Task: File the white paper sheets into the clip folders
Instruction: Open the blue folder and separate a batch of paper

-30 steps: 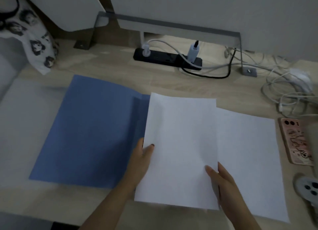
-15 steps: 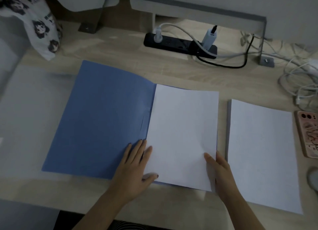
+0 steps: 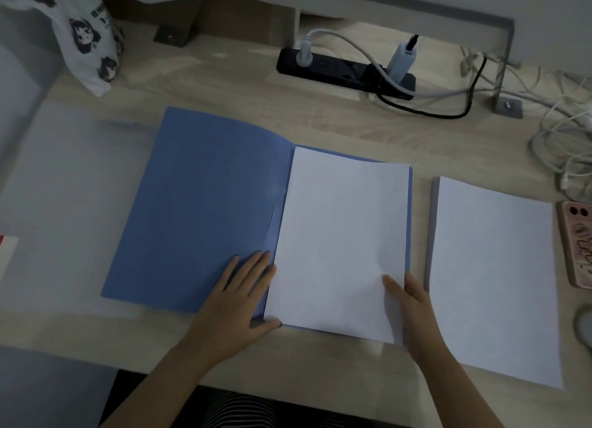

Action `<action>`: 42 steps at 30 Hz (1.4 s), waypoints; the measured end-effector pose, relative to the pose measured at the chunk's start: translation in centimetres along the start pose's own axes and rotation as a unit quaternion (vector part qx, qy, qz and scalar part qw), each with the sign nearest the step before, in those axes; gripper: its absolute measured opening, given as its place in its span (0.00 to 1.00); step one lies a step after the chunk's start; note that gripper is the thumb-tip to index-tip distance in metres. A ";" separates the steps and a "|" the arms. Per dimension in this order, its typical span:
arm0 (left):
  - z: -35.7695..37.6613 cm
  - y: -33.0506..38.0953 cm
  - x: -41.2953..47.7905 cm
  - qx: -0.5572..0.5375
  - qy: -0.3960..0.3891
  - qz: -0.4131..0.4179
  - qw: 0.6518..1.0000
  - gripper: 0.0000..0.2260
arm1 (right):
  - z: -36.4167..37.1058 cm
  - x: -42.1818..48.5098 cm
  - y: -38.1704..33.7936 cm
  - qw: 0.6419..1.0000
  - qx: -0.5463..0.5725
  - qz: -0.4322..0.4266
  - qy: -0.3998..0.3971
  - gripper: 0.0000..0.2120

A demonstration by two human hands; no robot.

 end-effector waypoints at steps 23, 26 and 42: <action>2.0 -0.5 -6.9 -0.702 0.137 -0.217 0.664 0.13 | 0.2 0.2 0.1 1.000 -0.010 -0.011 0.020 0.15; 1.7 0.1 -6.4 -0.684 0.142 -0.231 0.678 0.03 | 0.2 0.2 0.1 1.000 -0.016 -0.016 0.019 0.14; 1.7 0.9 -3.8 -0.664 0.023 -0.260 0.701 0.10 | -1.6 2.0 0.0 0.988 0.119 0.084 -0.057 0.20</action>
Point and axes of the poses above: each hand's wrist, its own x-axis towards the middle knuckle, its own z-axis out of the palm, y = z × x, the point moved 5 cm from there along x, towards the middle knuckle, and after that the axes turned 14 degrees about -y, right-handed, at the moved point
